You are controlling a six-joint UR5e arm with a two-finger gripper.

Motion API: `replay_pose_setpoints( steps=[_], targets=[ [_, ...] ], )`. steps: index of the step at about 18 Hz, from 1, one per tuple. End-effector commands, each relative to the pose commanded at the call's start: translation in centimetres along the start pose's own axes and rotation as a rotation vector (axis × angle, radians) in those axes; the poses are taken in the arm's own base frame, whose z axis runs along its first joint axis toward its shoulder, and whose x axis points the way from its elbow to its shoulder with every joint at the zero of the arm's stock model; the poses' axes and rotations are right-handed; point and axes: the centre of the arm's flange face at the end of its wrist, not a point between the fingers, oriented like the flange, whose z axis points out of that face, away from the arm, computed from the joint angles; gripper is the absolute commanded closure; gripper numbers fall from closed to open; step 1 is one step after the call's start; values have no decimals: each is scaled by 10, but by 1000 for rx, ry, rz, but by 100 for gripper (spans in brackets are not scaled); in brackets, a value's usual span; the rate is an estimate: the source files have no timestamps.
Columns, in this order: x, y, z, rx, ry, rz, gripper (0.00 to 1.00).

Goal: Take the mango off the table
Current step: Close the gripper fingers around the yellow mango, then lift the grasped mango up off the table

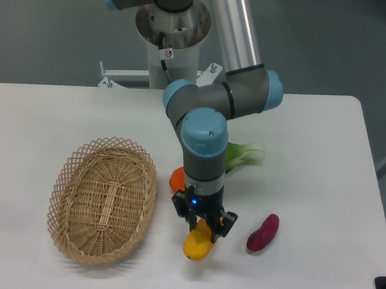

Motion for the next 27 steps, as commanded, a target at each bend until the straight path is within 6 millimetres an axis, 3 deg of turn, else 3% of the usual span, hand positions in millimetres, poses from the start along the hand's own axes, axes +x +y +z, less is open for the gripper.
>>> replay_pose_setpoints(
  steps=[5,10,17,27],
  targets=[
    [1,-11,-46,106,17,-20,66],
    [15,-15,-89,197,51,-72,66],
    [18,-25,-103,232,58,-109,66],
    [21,-25,-105,232,59,-96,66]
  ],
)
